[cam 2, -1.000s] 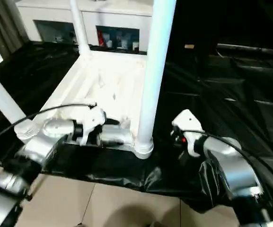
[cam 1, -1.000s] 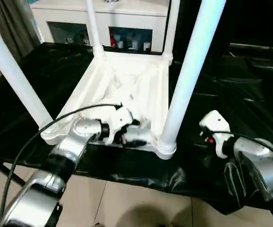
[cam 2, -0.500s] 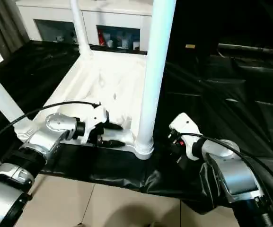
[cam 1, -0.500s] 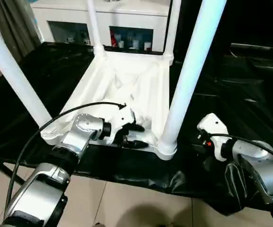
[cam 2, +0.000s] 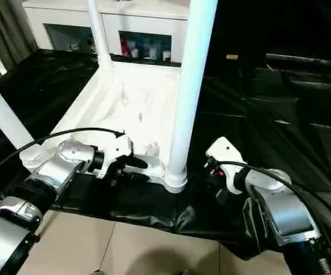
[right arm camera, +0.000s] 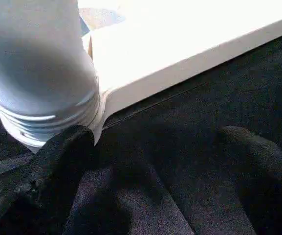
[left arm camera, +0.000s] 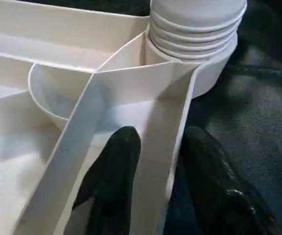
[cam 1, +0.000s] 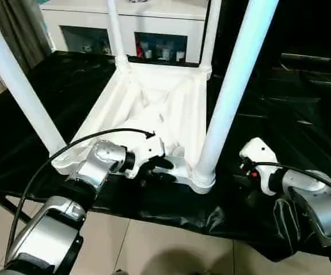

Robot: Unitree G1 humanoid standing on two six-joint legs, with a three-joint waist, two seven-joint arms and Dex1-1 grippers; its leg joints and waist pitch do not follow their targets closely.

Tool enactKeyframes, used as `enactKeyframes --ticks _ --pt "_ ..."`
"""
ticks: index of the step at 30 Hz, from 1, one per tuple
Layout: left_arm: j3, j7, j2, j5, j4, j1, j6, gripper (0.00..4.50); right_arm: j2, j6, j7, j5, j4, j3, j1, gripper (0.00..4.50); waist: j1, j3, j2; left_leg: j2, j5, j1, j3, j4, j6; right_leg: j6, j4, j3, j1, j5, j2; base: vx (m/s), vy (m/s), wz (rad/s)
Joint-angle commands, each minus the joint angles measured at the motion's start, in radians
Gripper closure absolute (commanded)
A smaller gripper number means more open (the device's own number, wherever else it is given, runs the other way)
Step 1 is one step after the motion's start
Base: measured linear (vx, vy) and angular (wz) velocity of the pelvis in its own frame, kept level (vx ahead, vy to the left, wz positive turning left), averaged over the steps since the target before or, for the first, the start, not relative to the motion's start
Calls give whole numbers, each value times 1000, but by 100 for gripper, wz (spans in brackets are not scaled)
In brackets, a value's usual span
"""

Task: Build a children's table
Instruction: Rotate table base

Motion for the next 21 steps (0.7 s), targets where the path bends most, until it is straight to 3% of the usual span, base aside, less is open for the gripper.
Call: enactKeyframes --ticks 1,2,5,10,12,18,21 --pt "1 7 -6 30 46 -23 -17 326 5 0 -4 -5 -22 21 3 0 7 -64 -16 14 -221 -2 -3 -68 49 -125 -105 38 53 -454 -57 0 0 0" --pt "2 7 -7 31 50 -25 -19 326 6 1 -4 -5 -24 22 5 0 8 -64 -10 14 -222 -1 -3 -68 49 -124 -107 37 51 -457 -56 0 0 0" --pt "-2 -16 -5 30 52 -32 -12 358 8 2 -4 -8 -28 26 7 0 8 -63 -15 13 -233 -3 -4 -69 46 -118 -107 36 54 -468 -56 0 0 0" --pt "-4 -35 3 27 52 -37 -3 389 11 0 -3 -11 -20 33 0 0 6 -63 -13 14 -237 -2 -6 -71 45 -114 -108 35 53 -477 -57 0 0 0" --pt "-4 -41 6 29 50 -37 -3 401 11 2 -3 -11 -22 34 -1 0 4 -65 -8 14 -237 -3 -7 -71 44 -126 -105 36 55 -443 -56 0 0 0" --pt "-7 -66 9 48 67 -42 -14 429 9 6 -3 -9 -30 36 0 0 -2 -69 -9 16 -199 -7 -5 -69 52 -181 -90 39 63 -310 -56 0 0 0" --pt "-20 -73 18 66 68 -45 -27 441 9 0 -5 -13 -26 38 -4 0 -6 -68 -5 16 -210 -5 -5 -69 53 -192 -92 40 64 -309 -56 0 0 0"
